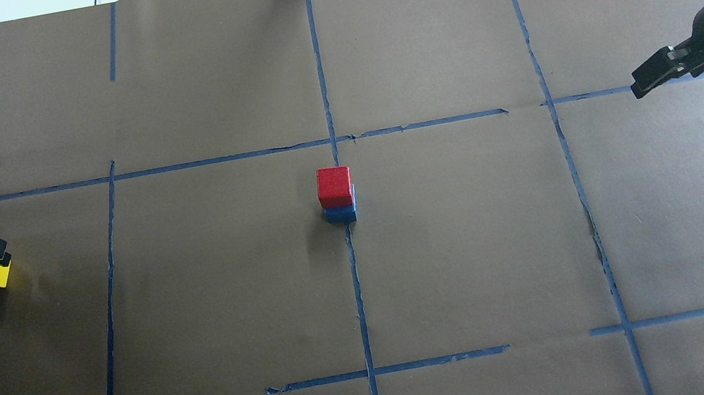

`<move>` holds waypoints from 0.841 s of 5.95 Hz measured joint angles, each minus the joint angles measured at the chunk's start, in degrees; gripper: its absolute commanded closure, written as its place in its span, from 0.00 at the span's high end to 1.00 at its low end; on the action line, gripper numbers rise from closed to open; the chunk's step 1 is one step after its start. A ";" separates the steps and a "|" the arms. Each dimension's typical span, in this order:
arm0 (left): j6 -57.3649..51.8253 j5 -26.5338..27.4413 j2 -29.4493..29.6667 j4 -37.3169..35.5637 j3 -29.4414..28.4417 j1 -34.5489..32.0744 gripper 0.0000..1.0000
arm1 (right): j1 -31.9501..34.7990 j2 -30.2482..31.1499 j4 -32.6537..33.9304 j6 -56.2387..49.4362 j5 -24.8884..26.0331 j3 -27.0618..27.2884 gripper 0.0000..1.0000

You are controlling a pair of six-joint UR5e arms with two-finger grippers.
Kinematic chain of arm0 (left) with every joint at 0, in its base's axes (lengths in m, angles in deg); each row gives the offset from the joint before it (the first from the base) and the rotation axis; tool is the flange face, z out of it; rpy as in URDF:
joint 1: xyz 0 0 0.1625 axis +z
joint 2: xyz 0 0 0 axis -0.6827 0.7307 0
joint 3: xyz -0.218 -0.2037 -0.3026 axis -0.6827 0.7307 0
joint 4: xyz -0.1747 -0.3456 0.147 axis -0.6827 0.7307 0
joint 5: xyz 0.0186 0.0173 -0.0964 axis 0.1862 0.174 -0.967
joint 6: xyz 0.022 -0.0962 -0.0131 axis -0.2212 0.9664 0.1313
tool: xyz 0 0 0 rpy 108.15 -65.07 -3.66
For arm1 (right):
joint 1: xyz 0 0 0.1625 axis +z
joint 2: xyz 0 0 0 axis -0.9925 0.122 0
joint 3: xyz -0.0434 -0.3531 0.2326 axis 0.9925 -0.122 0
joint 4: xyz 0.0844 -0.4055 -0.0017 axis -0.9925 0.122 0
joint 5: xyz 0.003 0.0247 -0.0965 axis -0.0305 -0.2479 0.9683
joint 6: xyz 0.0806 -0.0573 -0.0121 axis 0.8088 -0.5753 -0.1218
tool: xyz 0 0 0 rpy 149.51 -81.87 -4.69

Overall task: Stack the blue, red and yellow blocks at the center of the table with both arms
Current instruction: 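Grasp the yellow cube with the left gripper and lift it, then carry the yellow cube over the red cube and lower it on top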

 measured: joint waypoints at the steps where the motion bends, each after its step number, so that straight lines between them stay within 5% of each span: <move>1: -0.07 0.10 -0.46 0.11 -0.10 0.93 0.18 | 0.02 0.06 0.00 0.03 0.00 0.15 1.00; 2: -0.21 0.16 -0.84 0.14 0.08 1.37 0.00 | 0.06 0.11 0.00 0.07 -0.04 0.29 1.00; 4: 1.67 0.22 0.95 -4.93 6.82 1.46 0.00 | 0.15 0.36 0.03 0.08 -0.05 1.43 1.00; 5: 4.70 0.22 5.84 -14.85 13.89 1.61 0.00 | 0.14 0.53 0.06 0.09 -0.06 1.70 1.00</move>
